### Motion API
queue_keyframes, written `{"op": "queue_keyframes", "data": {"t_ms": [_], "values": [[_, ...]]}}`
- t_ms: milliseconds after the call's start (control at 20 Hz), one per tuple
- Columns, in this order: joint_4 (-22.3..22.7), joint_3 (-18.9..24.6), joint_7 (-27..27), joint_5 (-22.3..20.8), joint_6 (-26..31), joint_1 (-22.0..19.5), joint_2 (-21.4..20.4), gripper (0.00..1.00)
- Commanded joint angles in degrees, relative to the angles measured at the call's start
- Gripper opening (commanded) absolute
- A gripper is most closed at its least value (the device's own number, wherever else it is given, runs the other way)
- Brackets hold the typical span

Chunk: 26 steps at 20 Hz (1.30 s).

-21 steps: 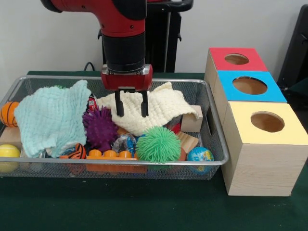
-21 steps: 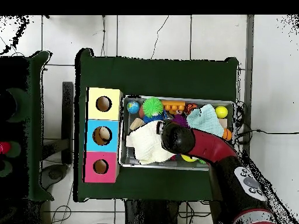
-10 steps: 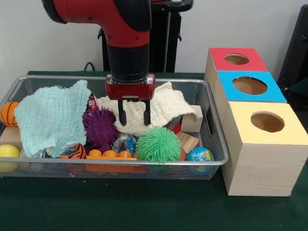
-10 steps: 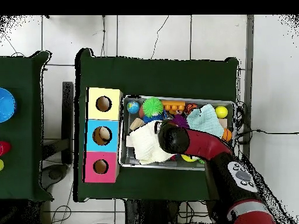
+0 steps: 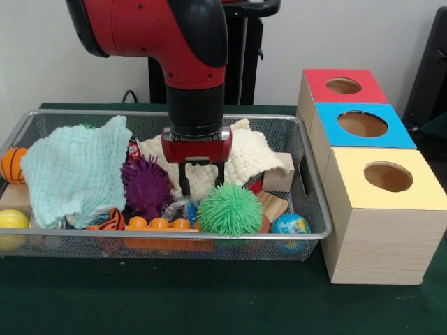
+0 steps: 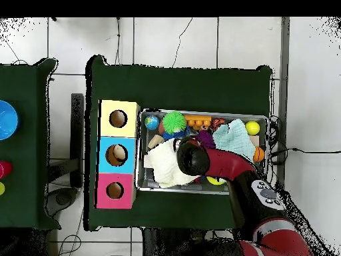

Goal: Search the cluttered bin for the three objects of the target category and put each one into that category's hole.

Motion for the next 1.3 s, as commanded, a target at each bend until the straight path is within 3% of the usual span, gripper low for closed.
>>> {"op": "queue_keyframes", "data": {"t_ms": [50,450,1300], "values": [[-6.2,4.3,0.4,-2.3,2.3,-3.1,1.8,1.00],[-9.7,6.8,-4.8,-2.3,10.5,-5.9,0.2,1.00],[-12.9,9.1,-2.2,-0.6,16.8,-5.3,-0.2,1.00]]}}
